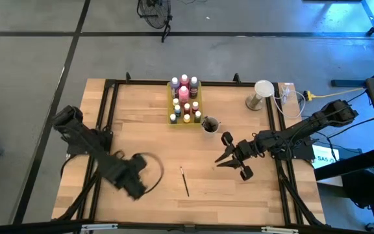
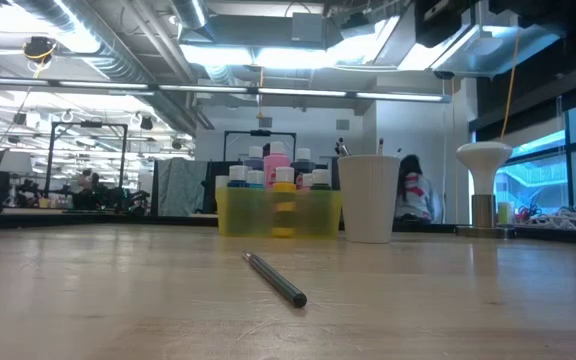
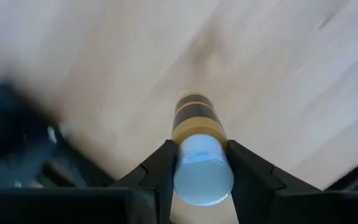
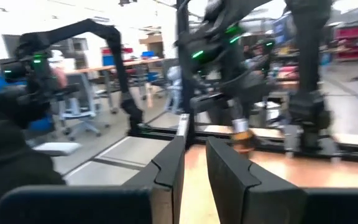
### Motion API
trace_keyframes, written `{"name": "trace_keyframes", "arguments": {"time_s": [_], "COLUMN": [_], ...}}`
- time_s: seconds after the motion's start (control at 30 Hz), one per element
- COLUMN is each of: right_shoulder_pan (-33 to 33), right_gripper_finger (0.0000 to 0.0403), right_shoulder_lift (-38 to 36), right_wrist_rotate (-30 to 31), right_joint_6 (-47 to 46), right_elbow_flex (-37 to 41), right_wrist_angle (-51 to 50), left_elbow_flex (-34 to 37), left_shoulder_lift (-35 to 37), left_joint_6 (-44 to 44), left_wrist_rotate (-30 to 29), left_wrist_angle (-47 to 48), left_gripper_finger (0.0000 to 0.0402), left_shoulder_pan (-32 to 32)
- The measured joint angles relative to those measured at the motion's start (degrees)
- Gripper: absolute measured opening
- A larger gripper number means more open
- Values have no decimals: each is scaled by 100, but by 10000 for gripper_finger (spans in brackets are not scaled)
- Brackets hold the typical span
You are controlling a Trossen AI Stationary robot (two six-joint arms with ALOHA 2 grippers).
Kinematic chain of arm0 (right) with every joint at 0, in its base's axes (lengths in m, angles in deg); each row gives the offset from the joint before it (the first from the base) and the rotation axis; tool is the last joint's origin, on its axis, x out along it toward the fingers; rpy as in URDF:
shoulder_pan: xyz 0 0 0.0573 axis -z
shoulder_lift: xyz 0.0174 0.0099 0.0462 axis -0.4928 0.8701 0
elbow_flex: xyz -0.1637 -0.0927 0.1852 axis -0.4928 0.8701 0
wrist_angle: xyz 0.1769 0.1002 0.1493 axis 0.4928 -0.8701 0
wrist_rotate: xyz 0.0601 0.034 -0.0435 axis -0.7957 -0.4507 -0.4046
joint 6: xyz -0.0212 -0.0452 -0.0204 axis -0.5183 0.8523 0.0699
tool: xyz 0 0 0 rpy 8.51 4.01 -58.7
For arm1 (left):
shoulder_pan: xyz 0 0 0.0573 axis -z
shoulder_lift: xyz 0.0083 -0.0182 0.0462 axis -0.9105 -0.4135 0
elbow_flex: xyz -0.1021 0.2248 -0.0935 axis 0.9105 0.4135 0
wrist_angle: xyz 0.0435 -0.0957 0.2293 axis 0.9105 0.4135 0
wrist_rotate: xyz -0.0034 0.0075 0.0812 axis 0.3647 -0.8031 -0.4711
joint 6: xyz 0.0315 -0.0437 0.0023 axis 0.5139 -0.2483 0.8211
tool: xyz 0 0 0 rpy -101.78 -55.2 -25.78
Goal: Pick & Place Paint Supplies
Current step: Put the small brown paint bottle into the yellow bin
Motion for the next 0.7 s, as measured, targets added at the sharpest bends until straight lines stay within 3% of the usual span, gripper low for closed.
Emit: {"name": "trace_keyframes", "arguments": {"time_s": [0.13,0.4,0.7], "right_shoulder_pan": [-64,-554,-904], "right_gripper_finger": [71,71,71], "right_shoulder_lift": [0,0,0], "right_wrist_rotate": [-349,-382,-379], "right_joint_6": [-217,-255,-127], "right_elbow_flex": [0,0,0], "right_wrist_angle": [-53,-127,-170], "left_elbow_flex": [-447,-1047,-1068], "left_shoulder_lift": [2,4,-152], "left_joint_6": [1482,3978,5667], "left_wrist_rotate": [-376,-1050,-76], "left_wrist_angle": [246,-128,-1555], "left_gripper_finger": [115,115,115], "left_shoulder_pan": [-958,-2901,-4643]}}
